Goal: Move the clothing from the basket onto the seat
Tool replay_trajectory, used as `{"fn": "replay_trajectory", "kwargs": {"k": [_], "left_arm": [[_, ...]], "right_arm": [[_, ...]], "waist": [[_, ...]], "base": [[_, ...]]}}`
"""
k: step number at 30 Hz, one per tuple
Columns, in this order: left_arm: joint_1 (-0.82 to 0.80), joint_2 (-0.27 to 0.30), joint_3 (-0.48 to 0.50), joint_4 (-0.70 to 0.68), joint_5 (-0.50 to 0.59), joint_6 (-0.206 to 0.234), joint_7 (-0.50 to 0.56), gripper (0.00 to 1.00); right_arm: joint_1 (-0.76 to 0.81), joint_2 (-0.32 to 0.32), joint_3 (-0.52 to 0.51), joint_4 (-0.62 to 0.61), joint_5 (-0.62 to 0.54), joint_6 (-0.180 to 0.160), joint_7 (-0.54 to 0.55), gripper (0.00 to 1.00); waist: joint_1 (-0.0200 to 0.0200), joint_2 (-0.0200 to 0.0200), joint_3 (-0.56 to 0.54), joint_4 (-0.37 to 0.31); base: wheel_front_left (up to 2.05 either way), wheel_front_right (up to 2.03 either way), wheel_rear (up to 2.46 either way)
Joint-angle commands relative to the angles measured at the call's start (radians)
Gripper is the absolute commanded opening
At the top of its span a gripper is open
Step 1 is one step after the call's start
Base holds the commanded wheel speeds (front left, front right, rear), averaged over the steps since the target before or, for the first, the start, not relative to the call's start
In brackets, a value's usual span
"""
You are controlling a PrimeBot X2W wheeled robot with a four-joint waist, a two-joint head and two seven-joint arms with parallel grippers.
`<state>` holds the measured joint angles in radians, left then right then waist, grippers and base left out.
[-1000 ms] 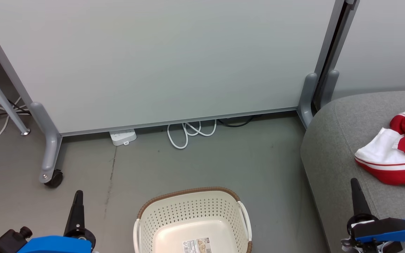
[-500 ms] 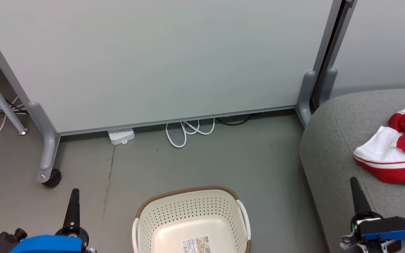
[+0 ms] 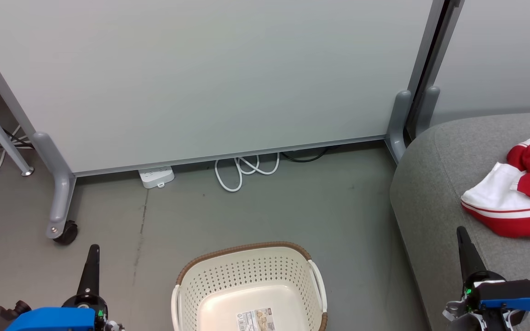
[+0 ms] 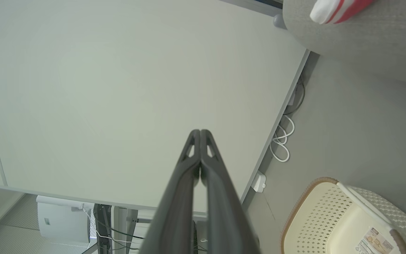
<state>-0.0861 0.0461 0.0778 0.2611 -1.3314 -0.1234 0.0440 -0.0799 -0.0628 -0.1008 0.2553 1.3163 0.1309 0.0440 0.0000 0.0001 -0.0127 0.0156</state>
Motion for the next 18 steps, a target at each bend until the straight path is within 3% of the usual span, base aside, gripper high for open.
{"fn": "replay_trajectory", "kwargs": {"k": [1,18], "left_arm": [[-0.025,0.006,0.007,-0.009,-0.022,-0.005,0.008,0.00],[-0.025,0.006,0.025,-0.014,-0.157,-0.007,0.042,0.00]], "right_arm": [[-0.018,0.003,-0.003,-0.008,0.023,0.000,0.006,0.00],[-0.026,0.009,-0.010,-0.011,0.167,0.000,0.042,0.00]], "waist": [[0.0000,-0.0001,0.001,-0.001],[0.0000,-0.0001,0.008,-0.008]], "base": [[0.00,0.00,0.00],[0.00,0.00,0.00]]}}
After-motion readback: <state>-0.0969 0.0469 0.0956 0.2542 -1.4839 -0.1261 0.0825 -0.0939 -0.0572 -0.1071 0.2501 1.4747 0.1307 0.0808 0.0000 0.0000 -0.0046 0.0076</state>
